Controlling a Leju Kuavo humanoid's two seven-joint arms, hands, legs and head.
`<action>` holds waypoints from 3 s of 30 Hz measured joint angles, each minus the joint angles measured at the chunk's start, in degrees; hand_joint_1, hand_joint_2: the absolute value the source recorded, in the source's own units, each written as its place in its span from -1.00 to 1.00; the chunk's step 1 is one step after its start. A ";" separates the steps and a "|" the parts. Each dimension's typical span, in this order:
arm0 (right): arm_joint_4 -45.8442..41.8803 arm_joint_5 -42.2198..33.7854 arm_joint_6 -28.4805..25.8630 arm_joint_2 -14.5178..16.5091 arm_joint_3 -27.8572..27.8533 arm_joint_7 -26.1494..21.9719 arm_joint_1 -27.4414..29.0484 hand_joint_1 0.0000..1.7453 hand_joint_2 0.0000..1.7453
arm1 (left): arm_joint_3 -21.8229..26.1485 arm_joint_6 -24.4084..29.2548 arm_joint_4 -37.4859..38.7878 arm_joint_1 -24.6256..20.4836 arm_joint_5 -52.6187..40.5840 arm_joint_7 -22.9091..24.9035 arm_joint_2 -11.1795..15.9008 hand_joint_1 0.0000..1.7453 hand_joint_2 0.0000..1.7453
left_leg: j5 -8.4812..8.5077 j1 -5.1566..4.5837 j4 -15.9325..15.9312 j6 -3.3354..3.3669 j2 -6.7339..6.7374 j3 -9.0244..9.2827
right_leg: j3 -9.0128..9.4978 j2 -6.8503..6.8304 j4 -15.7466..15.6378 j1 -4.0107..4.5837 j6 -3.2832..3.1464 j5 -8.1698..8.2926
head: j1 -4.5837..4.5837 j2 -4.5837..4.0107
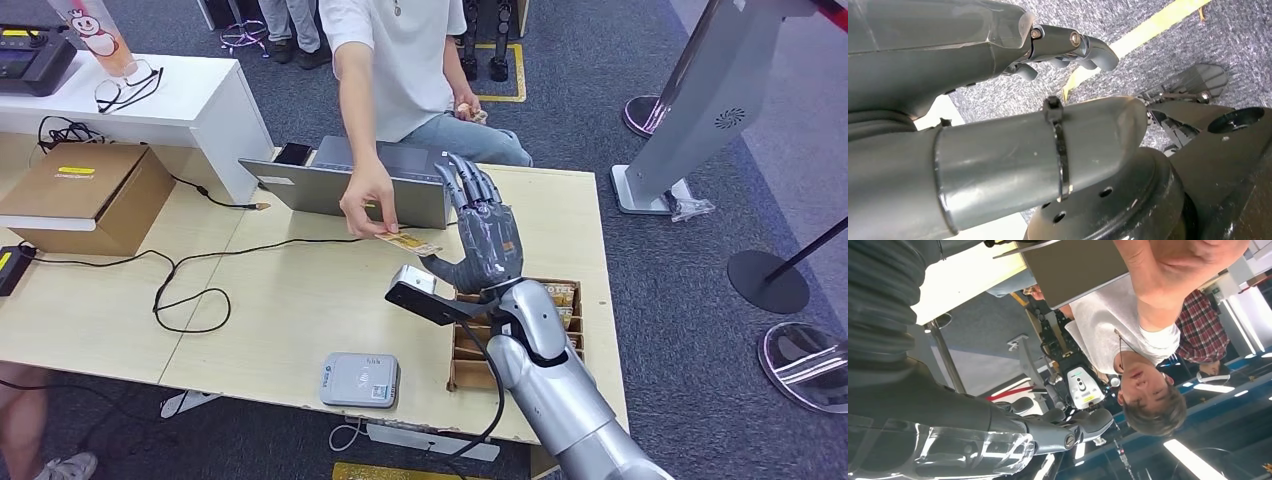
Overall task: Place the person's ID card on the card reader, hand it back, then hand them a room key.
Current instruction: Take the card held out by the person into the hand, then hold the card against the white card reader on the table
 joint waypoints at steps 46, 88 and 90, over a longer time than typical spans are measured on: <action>0.62 -0.04 1.79 0.72 0.00 -0.25 -0.26 1.00 1.00 | -0.95 0.94 1.54 -0.20 1.96 0.22 0.93 -1.00 -1.00 | 0.00 0.00 0.00 0.00 0.00 -0.01 | 0.00 0.00 0.00 0.00 0.00 0.00 | 0.00 0.00; -10.99 -23.72 28.30 0.68 4.01 -1.79 2.25 1.00 1.00 | -1.77 -0.27 1.54 1.00 4.74 0.03 1.21 -1.00 -1.00 | 0.00 0.00 0.00 0.00 0.01 0.00 | 0.00 0.01 -0.01 0.00 0.00 0.00 | 0.00 0.00; -11.24 -26.07 29.79 0.60 4.38 -2.17 2.37 1.00 1.00 | -1.78 -0.49 1.54 1.16 4.74 -0.13 1.21 -1.00 -1.00 | 0.00 0.00 0.00 0.00 0.01 0.00 | -0.01 0.01 -0.01 0.00 0.00 0.00 | 0.00 0.00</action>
